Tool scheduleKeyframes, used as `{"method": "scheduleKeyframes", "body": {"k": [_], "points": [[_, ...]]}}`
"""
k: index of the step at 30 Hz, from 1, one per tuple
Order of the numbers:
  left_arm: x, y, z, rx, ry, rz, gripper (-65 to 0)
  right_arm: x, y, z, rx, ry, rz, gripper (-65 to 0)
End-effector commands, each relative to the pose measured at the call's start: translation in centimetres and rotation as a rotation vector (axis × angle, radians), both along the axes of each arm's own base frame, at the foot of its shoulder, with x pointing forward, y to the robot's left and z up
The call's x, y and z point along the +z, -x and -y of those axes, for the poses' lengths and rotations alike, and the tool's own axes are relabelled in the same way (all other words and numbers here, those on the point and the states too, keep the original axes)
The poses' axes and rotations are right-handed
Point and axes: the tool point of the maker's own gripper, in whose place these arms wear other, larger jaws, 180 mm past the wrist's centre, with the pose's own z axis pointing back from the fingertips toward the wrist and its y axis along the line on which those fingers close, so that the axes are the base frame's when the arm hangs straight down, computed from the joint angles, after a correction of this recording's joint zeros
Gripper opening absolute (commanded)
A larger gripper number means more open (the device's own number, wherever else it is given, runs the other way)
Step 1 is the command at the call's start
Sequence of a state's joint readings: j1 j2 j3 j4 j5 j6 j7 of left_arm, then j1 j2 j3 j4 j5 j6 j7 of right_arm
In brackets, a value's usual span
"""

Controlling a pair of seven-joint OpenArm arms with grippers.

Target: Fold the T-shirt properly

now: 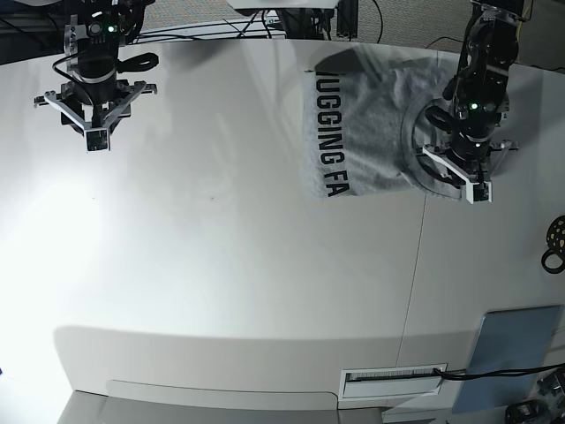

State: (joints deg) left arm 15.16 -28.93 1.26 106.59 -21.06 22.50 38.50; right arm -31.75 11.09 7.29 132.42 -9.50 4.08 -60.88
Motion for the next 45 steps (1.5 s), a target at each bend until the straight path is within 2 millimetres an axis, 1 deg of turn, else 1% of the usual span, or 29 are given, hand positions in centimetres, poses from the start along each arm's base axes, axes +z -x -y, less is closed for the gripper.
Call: {"method": "scheduleKeyframes", "body": {"k": [1,2,3,4,6,7,8,10,14,16,20,21,22,24,25,30,32,35,39,42,45], "points": [[1.3,-1.0,0.3,-0.026,0.022,0.051,-65.0,0.9,-0.4,0.2,0.003,0.017,0.034,-43.1],[1.3,-1.1,1.5,-0.079,0.058,0.056,-65.0,0.9,-0.4,0.2,0.003,0.017,0.035,-43.1],[1.3,-1.1,1.9,-0.117,0.051,0.058,-65.0,0.9,-0.4,0.2,0.003,0.017,0.035,-43.1],[1.6,-1.3,1.4,-0.119,0.005,0.065,-65.0,0.9,-0.4,0.2,0.003,0.017,0.034,-43.1],[2.0,-1.2,-1.6,-0.017,-0.135,0.057,-65.0,0.9,-0.3,0.2,0.002,0.016,0.033,-43.1],[2.2,-0.8,-3.3,0.054,-0.195,0.046,-65.0,0.9,-0.3,0.2,0.002,0.017,0.033,-43.1],[2.4,-0.4,-4.5,0.103,-0.24,0.035,-65.0,0.9,-0.4,0.2,0.003,0.017,0.034,-43.1],[2.6,0.0,-5.8,0.127,-0.288,0.015,-65.0,0.9,-0.4,0.2,0.004,0.017,0.037,-43.1],[2.7,0.2,-6.5,0.121,-0.302,-0.004,-64.9,1.0,-0.5,0.1,0.007,0.015,0.041,-43.1],[2.8,0.1,-6.6,0.115,-0.306,-0.004,-57.6,1.0,-0.5,0.1,0.007,0.014,0.041,-43.1],[2.6,0.0,-6.2,0.066,-0.308,-0.016,-42.4,1.0,-0.5,0.1,0.007,0.014,0.041,-43.1],[2.6,0.0,-6.1,0.066,-0.299,-0.019,-40.3,1.0,-0.5,0.1,0.007,0.014,0.041,-43.1],[2.6,0.0,-6.2,0.065,-0.297,-0.021,-40.1,1.0,-0.5,0.1,0.007,0.014,0.041,-43.1],[2.5,0.0,-6.2,0.054,-0.287,-0.029,-40.6,1.0,-0.5,0.1,0.007,0.014,0.042,-43.1],[2.3,0.0,-5.8,0.026,-0.277,-0.04,-42.2,1.0,-0.5,0.1,0.007,0.014,0.042,-43.1],[0.5,0.7,-3.0,-0.09,-0.15,-0.094,-61.0,1.0,-0.5,0.1,0.007,0.014,0.042,-43.1],[-0.4,1.3,-2.1,-0.132,-0.107,-0.12,-65.0,1.0,-0.5,0.1,0.008,0.014,0.042,-43.1],[-1.9,2.3,-1.0,-0.184,-0.038,-0.167,-65.0,1.0,-0.5,0.1,0.009,0.014,0.044,-43.1],[-3.9,2.9,-0.7,-0.214,0.025,-0.201,-65.0,1.1,-0.6,0.0,0.012,0.014,0.05,-43.1],[-5.0,2.5,-0.8,-0.229,0.053,-0.19,-65.0,1.1,-0.7,0.0,0.015,0.014,0.055,-43.2],[-5.5,1.0,-0.5,-0.262,0.092,-0.156,-65.0,1.2,-0.7,0.0,0.016,0.014,0.056,-43.2]]}}
